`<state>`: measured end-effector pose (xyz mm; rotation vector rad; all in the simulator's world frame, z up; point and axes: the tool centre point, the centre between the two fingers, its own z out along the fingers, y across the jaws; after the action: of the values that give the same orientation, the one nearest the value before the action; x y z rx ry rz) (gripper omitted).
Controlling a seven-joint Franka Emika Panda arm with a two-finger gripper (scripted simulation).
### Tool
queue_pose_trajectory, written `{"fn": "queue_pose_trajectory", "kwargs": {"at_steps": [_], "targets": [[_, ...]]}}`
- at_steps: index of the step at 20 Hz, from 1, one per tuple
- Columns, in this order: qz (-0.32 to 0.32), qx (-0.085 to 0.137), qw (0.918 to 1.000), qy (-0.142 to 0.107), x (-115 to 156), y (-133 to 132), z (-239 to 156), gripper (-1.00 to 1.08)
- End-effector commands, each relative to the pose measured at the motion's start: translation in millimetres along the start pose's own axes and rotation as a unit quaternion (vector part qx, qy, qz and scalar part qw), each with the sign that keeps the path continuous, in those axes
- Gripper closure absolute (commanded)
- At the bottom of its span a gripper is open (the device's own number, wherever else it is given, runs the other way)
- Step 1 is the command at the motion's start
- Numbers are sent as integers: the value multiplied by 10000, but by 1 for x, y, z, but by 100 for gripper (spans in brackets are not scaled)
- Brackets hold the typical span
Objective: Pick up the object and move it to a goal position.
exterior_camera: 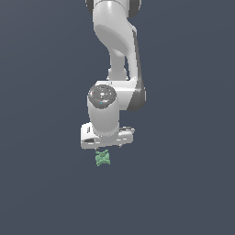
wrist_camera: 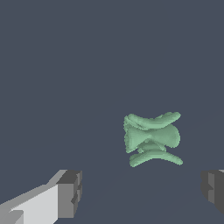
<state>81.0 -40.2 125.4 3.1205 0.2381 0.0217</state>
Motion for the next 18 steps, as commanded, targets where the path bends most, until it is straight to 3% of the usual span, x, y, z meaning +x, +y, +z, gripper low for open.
{"fn": "queue_pose_trajectory", "kwargs": {"at_steps": [1,9,18], "targets": [[-68,20,10000,-20,6,10,11,-92],[-182,61,9998,-59,13,30,33,-92],[-186,64,9998,-66,13,32,42,-92]]}}
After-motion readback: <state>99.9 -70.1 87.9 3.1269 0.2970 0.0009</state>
